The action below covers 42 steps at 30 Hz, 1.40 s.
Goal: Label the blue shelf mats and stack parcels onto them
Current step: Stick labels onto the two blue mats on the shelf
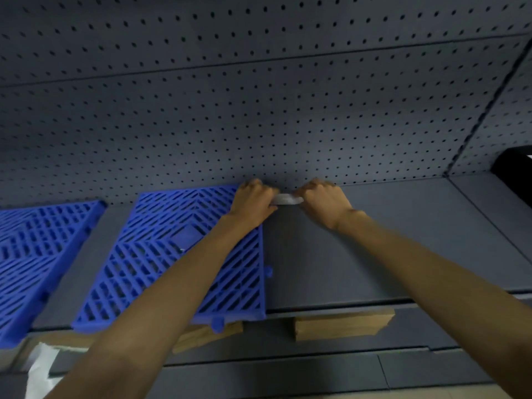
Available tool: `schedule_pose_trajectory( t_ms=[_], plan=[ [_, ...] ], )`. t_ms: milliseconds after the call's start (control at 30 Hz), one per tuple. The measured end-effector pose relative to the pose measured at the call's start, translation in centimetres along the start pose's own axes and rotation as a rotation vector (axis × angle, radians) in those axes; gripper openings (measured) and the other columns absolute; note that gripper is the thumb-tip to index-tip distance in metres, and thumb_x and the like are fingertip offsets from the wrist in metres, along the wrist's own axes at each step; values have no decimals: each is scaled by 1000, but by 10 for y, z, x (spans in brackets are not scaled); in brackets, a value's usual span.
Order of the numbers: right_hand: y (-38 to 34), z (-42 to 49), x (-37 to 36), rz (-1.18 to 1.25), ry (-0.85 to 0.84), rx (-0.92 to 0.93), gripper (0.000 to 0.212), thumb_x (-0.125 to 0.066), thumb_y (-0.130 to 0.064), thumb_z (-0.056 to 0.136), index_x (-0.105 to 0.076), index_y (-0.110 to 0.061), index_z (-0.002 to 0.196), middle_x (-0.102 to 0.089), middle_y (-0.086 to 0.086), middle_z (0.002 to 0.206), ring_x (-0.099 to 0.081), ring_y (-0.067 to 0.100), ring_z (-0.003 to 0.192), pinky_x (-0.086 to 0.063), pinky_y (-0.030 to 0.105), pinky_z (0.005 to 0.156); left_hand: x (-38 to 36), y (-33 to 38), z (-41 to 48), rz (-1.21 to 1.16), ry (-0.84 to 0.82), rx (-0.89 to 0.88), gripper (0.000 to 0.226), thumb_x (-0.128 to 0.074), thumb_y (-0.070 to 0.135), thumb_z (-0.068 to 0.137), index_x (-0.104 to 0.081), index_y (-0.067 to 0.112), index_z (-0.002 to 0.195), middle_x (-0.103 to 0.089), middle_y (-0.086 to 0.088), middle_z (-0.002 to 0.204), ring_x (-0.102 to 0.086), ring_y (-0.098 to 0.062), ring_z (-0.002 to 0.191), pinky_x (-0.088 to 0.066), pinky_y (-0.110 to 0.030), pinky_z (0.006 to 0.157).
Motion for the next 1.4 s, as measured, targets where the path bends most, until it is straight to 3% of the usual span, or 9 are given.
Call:
schedule_pose_trajectory(
  t_ms=[200,333,600,700,900,1133,1400],
  plan=[
    [9,7,2,57,54,-27,31,-47,-26,96,-65,-32,120,-66,10,102,-62,33,91,-47,35,71,-2,0,13,-53,56,-13,37,-65,28,90,-64,24,127,-71,-5,109,-58,-26,112,-43,-40,98],
    [11,2,9,85,104,-29,28,-45,-32,98,-66,-34,116,-65,8,102,-63,31,91,-47,36,72,4,3,11,-69,106,-3,32,-60,19,93,-66,25,124,-72,-1,105,-59,-23,109,-47,-38,95],
    [-5,-16,34,135,272,34,19,-55,-21,94,-68,-24,107,-69,-3,106,-58,22,104,-51,35,68,39,-4,-31,-88,249,49,35,-58,13,93,-65,23,125,-71,3,106,-59,-21,105,-51,-36,77],
    [-27,-22,44,144,311,77,20,-54,-21,95,-68,-25,109,-68,-4,109,-58,22,105,-52,36,67,49,-12,-59,-75,305,96,35,-58,11,92,-67,23,123,-71,2,103,-60,-22,102,-50,-35,75],
    [-89,-39,55,178,332,168,20,-53,-20,98,-68,-23,111,-66,-4,112,-58,21,108,-53,37,64,56,-39,-129,-69,378,159,14,-66,13,89,-74,20,98,-73,1,90,-61,-23,95,-50,-37,72],
    [-157,-46,68,189,370,264,21,-49,-21,101,-69,-24,109,-66,-4,109,-57,20,102,-51,37,58,60,-81,-201,-36,382,185,8,-68,20,90,-74,21,96,-72,1,90,-60,-25,99,-51,-39,74],
    [-213,-77,64,134,339,231,23,-51,-18,100,-72,-24,109,-68,-5,108,-59,22,99,-50,38,54,53,-107,-255,-40,397,47,3,-73,19,86,-75,18,87,-72,-1,84,-64,-26,93,-53,-39,69]
  ],
)
Point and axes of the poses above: each hand's wrist, its own z-axis towards the middle knuckle, its own x-axis out of the back of the hand, y = z × x, the point moved 1 cm from there along z, towards the middle knuckle
